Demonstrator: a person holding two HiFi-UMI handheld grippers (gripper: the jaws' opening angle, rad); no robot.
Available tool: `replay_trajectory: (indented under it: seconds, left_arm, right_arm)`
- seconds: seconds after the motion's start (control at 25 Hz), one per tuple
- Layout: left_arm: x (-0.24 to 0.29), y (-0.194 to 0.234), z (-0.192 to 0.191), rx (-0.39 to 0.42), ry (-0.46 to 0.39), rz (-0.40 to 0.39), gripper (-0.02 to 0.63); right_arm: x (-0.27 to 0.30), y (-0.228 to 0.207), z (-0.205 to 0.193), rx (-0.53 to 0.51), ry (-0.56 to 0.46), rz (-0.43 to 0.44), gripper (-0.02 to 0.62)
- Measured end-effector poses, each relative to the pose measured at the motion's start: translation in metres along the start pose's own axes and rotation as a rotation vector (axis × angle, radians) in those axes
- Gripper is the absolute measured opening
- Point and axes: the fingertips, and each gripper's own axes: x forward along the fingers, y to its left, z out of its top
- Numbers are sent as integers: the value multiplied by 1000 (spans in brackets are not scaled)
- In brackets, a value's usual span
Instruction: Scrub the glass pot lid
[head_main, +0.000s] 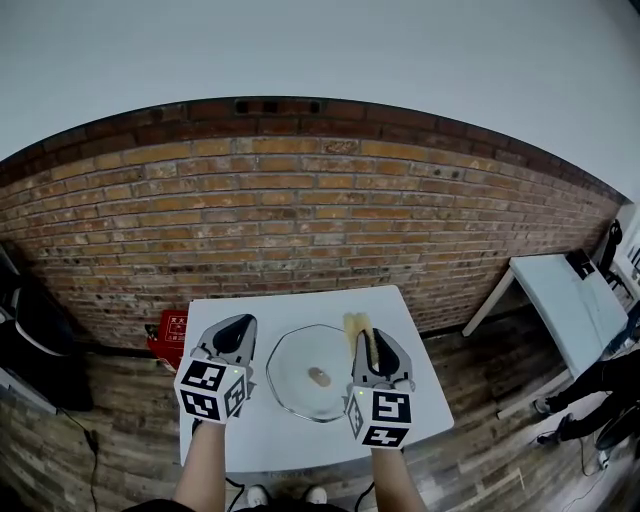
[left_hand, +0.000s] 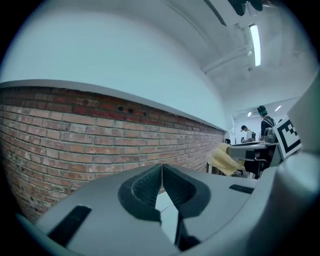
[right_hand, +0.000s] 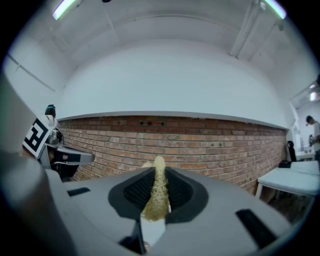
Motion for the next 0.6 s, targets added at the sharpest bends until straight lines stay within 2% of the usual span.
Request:
replay_trajectory:
  seconds: [0.2,0.6]
  left_arm:
    - [-13,-4,28,17,-53,-6,15]
    - [-23,-6,57,55,-120,5,14]
  right_arm:
    - [-14,9,34,10,-79,24,58]
    - [-21,8,53,-11,-110,-2,58]
